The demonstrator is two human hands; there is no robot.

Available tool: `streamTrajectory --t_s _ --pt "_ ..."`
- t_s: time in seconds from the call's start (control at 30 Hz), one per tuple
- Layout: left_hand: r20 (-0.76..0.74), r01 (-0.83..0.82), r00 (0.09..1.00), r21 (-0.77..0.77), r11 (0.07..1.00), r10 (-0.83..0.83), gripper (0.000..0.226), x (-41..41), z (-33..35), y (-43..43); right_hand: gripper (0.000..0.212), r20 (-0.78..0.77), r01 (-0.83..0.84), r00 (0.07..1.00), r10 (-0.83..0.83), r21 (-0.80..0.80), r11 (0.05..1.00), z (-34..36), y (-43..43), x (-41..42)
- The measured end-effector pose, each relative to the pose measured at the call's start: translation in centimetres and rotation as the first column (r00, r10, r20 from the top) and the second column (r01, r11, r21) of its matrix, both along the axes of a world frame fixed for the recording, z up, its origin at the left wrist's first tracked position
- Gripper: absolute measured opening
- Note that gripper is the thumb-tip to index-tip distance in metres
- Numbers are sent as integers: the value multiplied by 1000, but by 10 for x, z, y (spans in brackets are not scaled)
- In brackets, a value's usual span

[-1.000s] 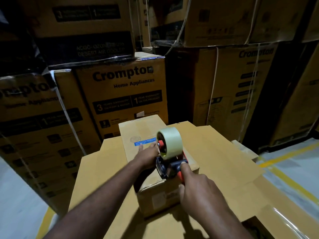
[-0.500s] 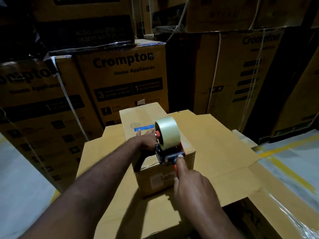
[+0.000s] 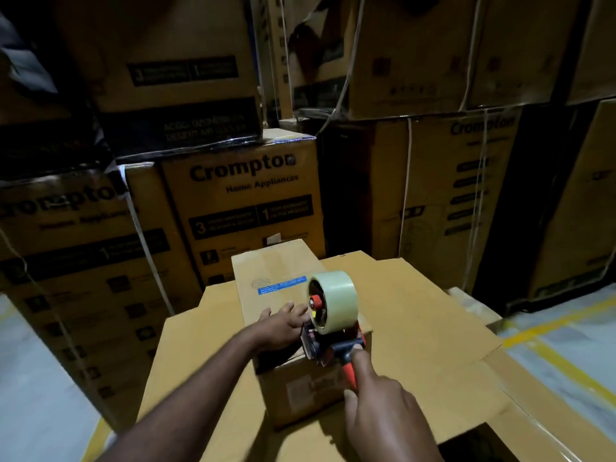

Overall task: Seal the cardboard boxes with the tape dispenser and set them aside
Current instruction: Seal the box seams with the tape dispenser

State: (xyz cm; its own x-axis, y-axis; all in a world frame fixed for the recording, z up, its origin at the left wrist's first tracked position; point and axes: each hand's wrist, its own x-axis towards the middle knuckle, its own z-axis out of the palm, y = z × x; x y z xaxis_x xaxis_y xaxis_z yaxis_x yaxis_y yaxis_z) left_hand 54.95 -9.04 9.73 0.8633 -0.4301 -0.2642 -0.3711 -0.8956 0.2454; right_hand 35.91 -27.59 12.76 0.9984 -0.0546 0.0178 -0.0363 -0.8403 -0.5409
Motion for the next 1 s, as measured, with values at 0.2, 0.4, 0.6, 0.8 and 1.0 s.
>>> streamTrajectory --t_s 0.2,0.4,0.6,0.8,1.0 --pt "-100 -17 994 142 990 32 39 -3 24 -6 67 9 -40 999 41 -56 998 -18 10 -4" --pt "-56 -60 996 166 984 70 53 -8 21 -14 71 12 -43 999 45 -117 992 -32 11 -15" --pt "-85 -46 994 217 975 66 65 -6 22 -16 71 -15 -22 1000 20 -148 989 -34 8 -21" --pt "-87 -10 996 244 970 33 76 3 10 -15 72 -18 33 999 -37 -177 984 -40 5 -26" --pt "-100 -53 992 229 972 77 78 5 3 -16 67 -11 5 1000 -7 -122 993 -36 -1 -42"
